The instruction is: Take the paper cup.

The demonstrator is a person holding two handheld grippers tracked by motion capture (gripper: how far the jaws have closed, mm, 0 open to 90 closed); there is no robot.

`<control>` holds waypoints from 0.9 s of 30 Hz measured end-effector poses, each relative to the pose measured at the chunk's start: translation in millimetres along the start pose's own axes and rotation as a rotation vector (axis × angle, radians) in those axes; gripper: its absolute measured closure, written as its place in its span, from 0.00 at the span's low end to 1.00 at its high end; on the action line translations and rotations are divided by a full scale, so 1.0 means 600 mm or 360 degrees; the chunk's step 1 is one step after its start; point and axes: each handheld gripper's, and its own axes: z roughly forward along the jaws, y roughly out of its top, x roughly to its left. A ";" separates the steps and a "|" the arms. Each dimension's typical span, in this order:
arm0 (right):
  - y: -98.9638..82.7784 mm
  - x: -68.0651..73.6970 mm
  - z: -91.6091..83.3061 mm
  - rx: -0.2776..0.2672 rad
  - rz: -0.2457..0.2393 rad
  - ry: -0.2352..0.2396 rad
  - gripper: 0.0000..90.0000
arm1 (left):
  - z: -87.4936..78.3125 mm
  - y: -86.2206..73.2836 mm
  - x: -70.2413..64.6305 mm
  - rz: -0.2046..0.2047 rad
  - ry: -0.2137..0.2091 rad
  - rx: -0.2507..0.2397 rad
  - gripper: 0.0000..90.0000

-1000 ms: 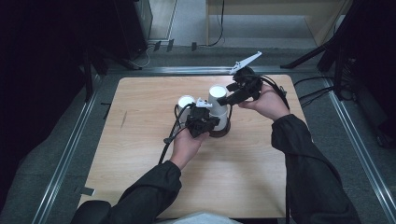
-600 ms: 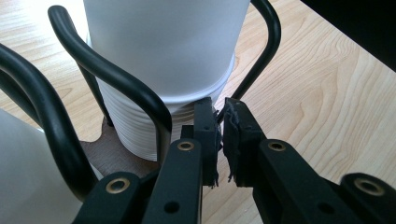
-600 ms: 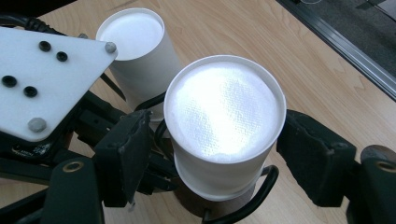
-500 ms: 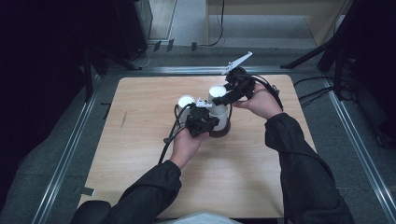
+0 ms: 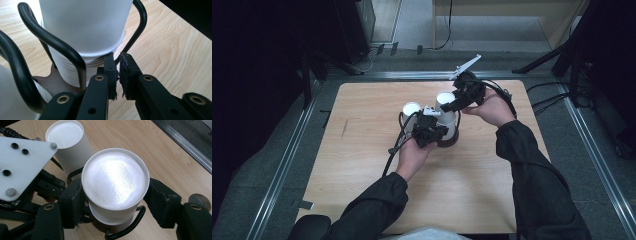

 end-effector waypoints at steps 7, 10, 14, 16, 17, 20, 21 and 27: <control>0.006 0.001 -0.014 -0.0016 0.0015 0.0006 0.39 | 0.000 0.000 0.001 -0.0005 -0.0015 -0.0001 0.93; 0.009 0.002 -0.019 -0.0010 0.0014 0.0007 0.39 | 0.000 0.000 0.002 -0.0001 -0.0014 0.0003 0.93; 0.018 0.003 -0.038 -0.0028 0.0016 -0.0002 0.39 | 0.000 0.000 0.003 -0.0012 -0.0020 0.0003 0.92; 0.021 0.004 -0.045 -0.0029 0.0022 0.0001 0.39 | 0.000 0.000 0.003 -0.0012 -0.0021 0.0005 0.91; 0.021 0.004 -0.045 -0.0029 0.0022 0.0001 0.39 | 0.000 0.000 0.003 -0.0012 -0.0021 0.0005 0.91; 0.027 0.006 -0.057 -0.0044 0.0032 0.0005 0.40 | 0.000 0.000 0.004 -0.0012 -0.0032 0.0013 0.91; 0.031 0.007 -0.067 -0.0055 0.0043 0.0008 0.40 | 0.000 0.000 0.004 -0.0023 -0.0035 0.0004 0.91; 0.039 0.008 -0.094 -0.0100 0.0035 0.0020 0.40 | 0.000 0.000 0.005 -0.0033 -0.0045 0.0007 0.89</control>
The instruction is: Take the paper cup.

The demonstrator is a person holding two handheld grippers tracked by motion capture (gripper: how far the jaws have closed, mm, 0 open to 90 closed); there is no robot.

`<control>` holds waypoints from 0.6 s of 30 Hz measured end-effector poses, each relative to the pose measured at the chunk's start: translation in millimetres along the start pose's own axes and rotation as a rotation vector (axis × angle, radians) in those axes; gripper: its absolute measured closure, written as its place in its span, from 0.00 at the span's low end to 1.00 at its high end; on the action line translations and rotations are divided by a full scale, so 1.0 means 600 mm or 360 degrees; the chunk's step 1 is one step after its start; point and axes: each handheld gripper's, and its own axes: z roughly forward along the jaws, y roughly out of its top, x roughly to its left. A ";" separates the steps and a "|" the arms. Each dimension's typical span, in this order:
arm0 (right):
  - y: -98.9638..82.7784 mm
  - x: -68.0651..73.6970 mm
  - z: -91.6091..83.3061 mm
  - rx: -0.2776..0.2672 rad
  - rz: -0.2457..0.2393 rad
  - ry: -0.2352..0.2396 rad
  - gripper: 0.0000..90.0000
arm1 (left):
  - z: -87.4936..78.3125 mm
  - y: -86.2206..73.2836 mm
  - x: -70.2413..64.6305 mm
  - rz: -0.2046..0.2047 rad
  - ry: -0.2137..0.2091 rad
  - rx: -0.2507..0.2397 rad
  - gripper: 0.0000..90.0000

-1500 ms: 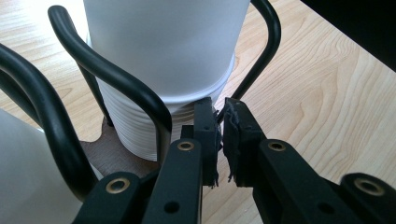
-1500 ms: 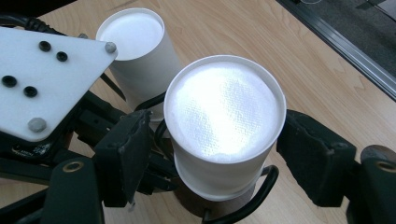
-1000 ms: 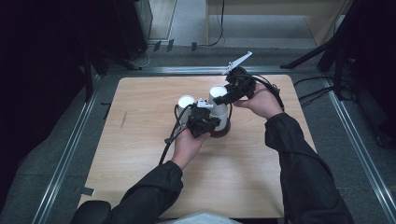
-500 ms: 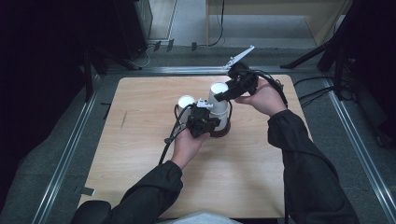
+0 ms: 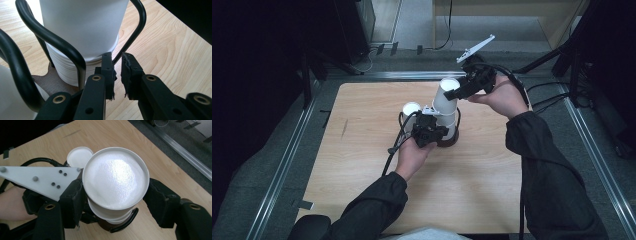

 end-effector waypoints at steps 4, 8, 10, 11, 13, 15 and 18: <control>0.006 0.003 -0.028 -0.0019 0.0000 0.0010 0.40 | -0.001 0.000 0.001 0.0014 -0.0004 0.0015 0.89; 0.009 0.007 -0.047 -0.0040 0.0002 0.0016 0.40 | 0.000 0.000 0.001 0.0009 -0.0005 0.0012 0.88; 0.010 0.014 -0.067 -0.0035 -0.0015 0.0014 0.40 | 0.000 0.000 0.000 0.0007 -0.0011 0.0012 0.88; 0.008 0.017 -0.074 -0.0024 -0.0024 0.0009 0.40 | 0.000 0.000 0.000 0.0007 -0.0011 0.0012 0.87; 0.005 0.018 -0.078 -0.0016 -0.0029 0.0010 0.40 | 0.001 0.000 -0.001 0.0019 -0.0016 0.0024 0.87; -0.006 0.026 -0.091 0.0007 -0.0037 0.0013 0.40 | 0.001 0.000 -0.004 0.0009 -0.0026 0.0022 0.86; -0.018 0.032 -0.100 0.0006 -0.0059 0.0024 0.40 | -0.001 0.001 -0.005 0.0008 -0.0052 0.0022 0.85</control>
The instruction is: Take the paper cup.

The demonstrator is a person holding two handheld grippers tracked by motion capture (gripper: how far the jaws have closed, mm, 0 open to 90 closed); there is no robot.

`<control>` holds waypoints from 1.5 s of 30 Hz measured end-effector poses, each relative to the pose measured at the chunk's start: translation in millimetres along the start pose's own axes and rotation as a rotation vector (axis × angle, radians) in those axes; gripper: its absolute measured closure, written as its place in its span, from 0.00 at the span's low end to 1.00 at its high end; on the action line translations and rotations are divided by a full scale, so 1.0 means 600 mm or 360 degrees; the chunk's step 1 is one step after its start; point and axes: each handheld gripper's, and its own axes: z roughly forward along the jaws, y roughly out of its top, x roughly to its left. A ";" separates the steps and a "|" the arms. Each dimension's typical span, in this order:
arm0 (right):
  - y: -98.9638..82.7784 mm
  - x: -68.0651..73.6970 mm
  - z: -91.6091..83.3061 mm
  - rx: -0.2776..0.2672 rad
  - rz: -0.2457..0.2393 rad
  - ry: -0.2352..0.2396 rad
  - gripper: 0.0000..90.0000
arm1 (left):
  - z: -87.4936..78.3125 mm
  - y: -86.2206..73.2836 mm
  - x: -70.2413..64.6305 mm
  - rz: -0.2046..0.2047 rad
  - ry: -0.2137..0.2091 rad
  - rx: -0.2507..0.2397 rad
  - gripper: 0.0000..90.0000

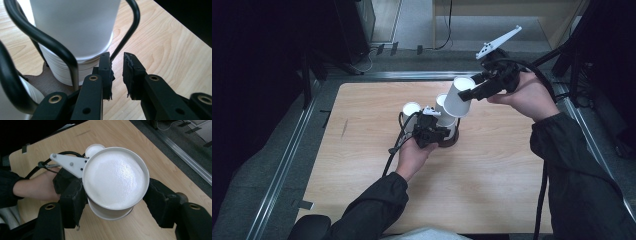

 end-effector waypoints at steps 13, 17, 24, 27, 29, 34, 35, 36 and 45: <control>-0.057 0.007 -0.009 0.0033 0.0008 0.0029 0.40 | -0.027 0.002 -0.006 0.0042 -0.0141 0.0020 0.72; -0.078 0.010 -0.010 -0.0002 -0.0018 0.0068 0.40 | -0.043 -0.004 -0.008 0.0184 -0.0223 0.0073 0.52; -0.101 0.023 -0.004 0.0008 -0.0062 0.0070 0.40 | -0.069 -0.011 0.008 0.0192 -0.0368 0.0094 0.38; -0.109 0.025 0.002 0.0006 -0.0049 0.0088 0.40 | -0.077 -0.013 0.010 0.0211 -0.0375 0.0089 0.34; -0.123 0.029 0.014 0.0024 -0.0053 0.0096 0.40 | -0.088 -0.019 0.013 0.0231 -0.0409 0.0081 0.34; -0.150 0.040 0.031 0.0013 -0.0099 0.0060 0.40 | -0.098 -0.031 0.018 0.0244 -0.0458 0.0071 0.32; -0.155 0.042 0.037 0.0018 -0.0098 0.0069 0.40 | -0.099 -0.035 0.019 0.0258 -0.0459 0.0071 0.31; -0.160 0.045 0.043 0.0023 -0.0101 0.0083 0.40 | -0.101 -0.041 0.021 0.0293 -0.0472 0.0099 0.29; -0.189 0.060 0.087 0.0033 -0.0102 0.0141 0.40 | -0.102 -0.063 0.019 0.0399 -0.0506 0.0158 0.23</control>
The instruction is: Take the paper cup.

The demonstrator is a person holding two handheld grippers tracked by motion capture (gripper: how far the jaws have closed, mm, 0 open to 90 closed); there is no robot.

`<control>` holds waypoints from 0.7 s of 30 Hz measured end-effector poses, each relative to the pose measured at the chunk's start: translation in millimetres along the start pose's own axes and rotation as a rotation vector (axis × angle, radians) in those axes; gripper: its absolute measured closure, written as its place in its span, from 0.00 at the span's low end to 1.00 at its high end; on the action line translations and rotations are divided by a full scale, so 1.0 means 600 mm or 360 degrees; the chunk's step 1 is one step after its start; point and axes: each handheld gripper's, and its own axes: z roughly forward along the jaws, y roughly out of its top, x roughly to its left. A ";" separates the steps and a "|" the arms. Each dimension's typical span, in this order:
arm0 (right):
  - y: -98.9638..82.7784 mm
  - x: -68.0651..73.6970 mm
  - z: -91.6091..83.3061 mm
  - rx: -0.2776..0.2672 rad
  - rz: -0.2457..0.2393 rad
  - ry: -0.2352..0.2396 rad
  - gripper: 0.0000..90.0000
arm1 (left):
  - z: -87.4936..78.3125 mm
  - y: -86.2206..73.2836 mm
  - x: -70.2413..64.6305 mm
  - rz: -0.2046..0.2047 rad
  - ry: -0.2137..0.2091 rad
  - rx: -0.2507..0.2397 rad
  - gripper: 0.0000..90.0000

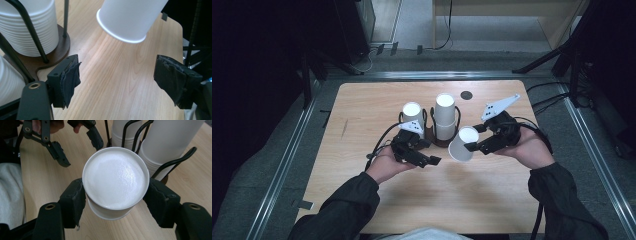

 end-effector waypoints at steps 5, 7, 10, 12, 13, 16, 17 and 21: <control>-0.007 0.007 0.024 0.0004 0.0007 0.0036 0.40 | -0.005 -0.010 -0.002 0.0004 0.0002 -0.0022 0.18; -0.009 0.011 0.033 0.0010 0.0003 0.0052 0.40 | -0.008 -0.013 -0.001 0.0006 -0.0010 -0.0029 0.18; -0.010 0.017 0.045 0.0032 -0.0011 0.0074 0.40 | -0.009 -0.019 0.000 0.0003 -0.0013 -0.0026 0.18; -0.010 0.020 0.048 0.0030 -0.0016 0.0088 0.40 | -0.009 -0.021 0.002 -0.0002 -0.0024 -0.0028 0.18; -0.011 0.025 0.053 0.0023 -0.0032 0.0093 0.40 | -0.012 -0.026 0.004 -0.0001 -0.0039 -0.0018 0.17; -0.014 0.030 0.062 0.0033 -0.0047 0.0106 0.40 | -0.016 -0.034 0.007 0.0005 -0.0065 -0.0027 0.16; -0.015 0.031 0.065 0.0029 -0.0045 0.0108 0.40 | -0.019 -0.035 0.009 0.0003 -0.0061 -0.0033 0.15; -0.022 0.033 0.074 0.0012 -0.0010 0.0122 0.40 | -0.028 -0.043 0.015 -0.0034 -0.0065 -0.0062 0.15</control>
